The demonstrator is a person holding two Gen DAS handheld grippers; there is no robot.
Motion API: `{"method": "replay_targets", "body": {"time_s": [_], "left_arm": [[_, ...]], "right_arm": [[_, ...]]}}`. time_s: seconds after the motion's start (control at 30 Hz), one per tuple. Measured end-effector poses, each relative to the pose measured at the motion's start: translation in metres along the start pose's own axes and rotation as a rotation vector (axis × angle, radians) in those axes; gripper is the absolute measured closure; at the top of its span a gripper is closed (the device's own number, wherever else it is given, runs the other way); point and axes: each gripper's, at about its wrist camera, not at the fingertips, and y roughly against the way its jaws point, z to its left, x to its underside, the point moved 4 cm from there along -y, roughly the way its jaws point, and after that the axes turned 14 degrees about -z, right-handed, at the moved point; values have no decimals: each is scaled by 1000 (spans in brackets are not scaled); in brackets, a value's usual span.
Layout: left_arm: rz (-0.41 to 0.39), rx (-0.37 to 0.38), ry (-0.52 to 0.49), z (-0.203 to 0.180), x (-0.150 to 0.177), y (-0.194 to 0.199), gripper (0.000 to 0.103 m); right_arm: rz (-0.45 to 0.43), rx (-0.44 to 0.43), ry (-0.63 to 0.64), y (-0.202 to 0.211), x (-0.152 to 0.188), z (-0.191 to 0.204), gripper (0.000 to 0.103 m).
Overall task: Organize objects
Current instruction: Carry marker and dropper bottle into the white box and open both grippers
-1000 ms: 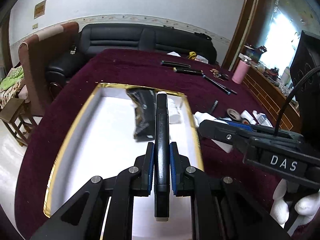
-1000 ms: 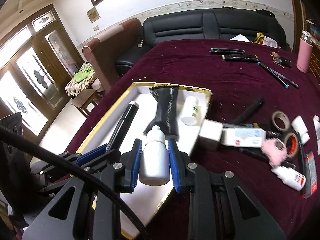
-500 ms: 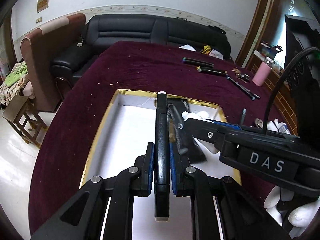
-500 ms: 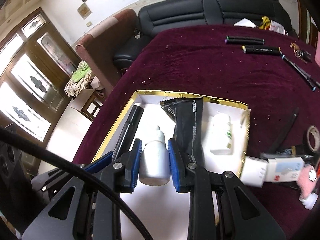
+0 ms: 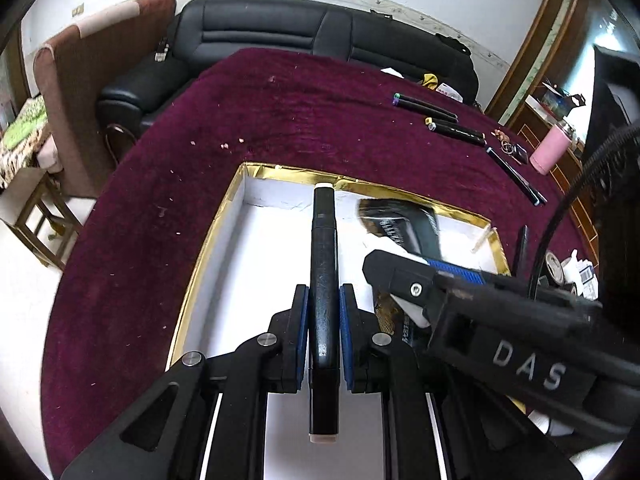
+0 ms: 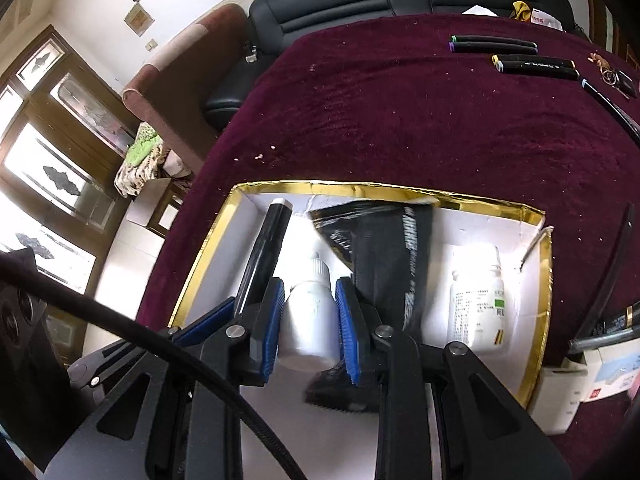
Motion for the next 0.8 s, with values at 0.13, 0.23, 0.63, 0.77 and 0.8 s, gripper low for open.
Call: {"method": "replay_targets", "body": {"time_s": [0.13, 0.23, 0.63, 0.77, 0.8], "left_arm": [[27, 5, 40, 6, 3, -11, 92], [34, -14, 35, 7, 3, -14, 92], [12, -4, 37, 7, -5, 6, 69], [-19, -10, 31, 8, -7, 21, 58], [-30, -14, 26, 7, -9, 26, 56]], "right_arm": [[17, 9, 20, -9, 0, 1, 78], [31, 33, 30, -15, 1, 2, 78], [4, 40, 15, -19, -3, 1, 68], [-23, 42, 39, -9, -6, 2, 62], [-29, 39, 39, -6, -7, 2, 62]]}}
